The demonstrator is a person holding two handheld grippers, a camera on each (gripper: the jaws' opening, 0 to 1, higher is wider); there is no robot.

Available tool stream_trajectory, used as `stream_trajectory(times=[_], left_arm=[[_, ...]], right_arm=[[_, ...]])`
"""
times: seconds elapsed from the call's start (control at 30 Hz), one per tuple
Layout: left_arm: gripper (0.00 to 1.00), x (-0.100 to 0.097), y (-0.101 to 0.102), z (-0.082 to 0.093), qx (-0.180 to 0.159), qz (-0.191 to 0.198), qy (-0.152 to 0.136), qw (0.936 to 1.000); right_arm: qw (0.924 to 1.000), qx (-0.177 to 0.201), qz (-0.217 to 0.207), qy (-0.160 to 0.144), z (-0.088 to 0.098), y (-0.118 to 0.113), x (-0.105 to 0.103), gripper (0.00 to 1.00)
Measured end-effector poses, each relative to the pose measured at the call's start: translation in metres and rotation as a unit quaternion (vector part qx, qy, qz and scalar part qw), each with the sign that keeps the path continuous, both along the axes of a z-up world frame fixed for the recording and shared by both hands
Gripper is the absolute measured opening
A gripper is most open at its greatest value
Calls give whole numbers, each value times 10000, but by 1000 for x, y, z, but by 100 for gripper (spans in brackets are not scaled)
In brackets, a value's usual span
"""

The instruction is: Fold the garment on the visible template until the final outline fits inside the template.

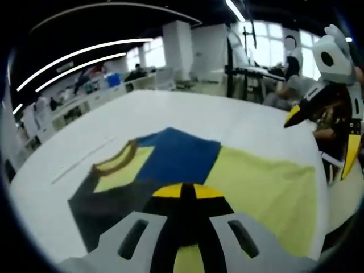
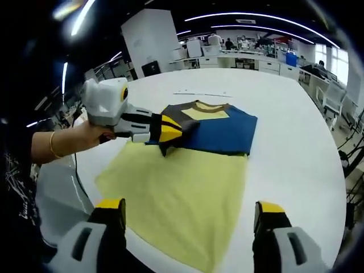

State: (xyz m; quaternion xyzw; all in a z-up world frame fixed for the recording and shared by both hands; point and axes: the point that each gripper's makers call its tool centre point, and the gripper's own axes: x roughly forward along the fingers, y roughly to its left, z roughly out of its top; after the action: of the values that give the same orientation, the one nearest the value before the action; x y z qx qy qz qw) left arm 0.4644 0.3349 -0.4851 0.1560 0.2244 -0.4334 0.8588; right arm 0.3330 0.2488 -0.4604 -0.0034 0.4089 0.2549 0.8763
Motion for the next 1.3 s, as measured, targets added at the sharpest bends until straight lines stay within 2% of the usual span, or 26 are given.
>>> stream_trajectory(times=[0.13, 0.33, 0.53, 0.63, 0.8, 0.93, 1.1, 1.3], left_arm=[[23, -6, -5, -4, -83, -98, 172, 9998], [50, -8, -11, 2, -261, -147, 82, 9995], [80, -5, -6, 16, -493, -29, -9, 9988], [91, -4, 3, 17, -518, 39, 15, 9987], [99, -2, 25, 21, -531, 218, 1, 9983], [99, 0, 45, 22, -384, 278, -50, 9989], [99, 3, 65, 30, -481, 444, -30, 9979], [99, 0, 87, 41, -471, 549, -111, 9973]], right_arm=[[10000, 3, -23, 2, -1, -1, -1, 94], [10000, 1, -42, 3, 0, -2, -2, 95], [10000, -9, -28, -55, 2, -1, 0, 95], [10000, -27, 7, -57, 1, 1, 1, 96], [9999, -54, 111, -83, 2, 5, 2, 96], [9996, -31, 183, -228, 6, 10, 8, 97], [9979, 10, 382, -523, 13, 23, 18, 96], [9956, 16, 638, -690, 18, 40, 26, 92]])
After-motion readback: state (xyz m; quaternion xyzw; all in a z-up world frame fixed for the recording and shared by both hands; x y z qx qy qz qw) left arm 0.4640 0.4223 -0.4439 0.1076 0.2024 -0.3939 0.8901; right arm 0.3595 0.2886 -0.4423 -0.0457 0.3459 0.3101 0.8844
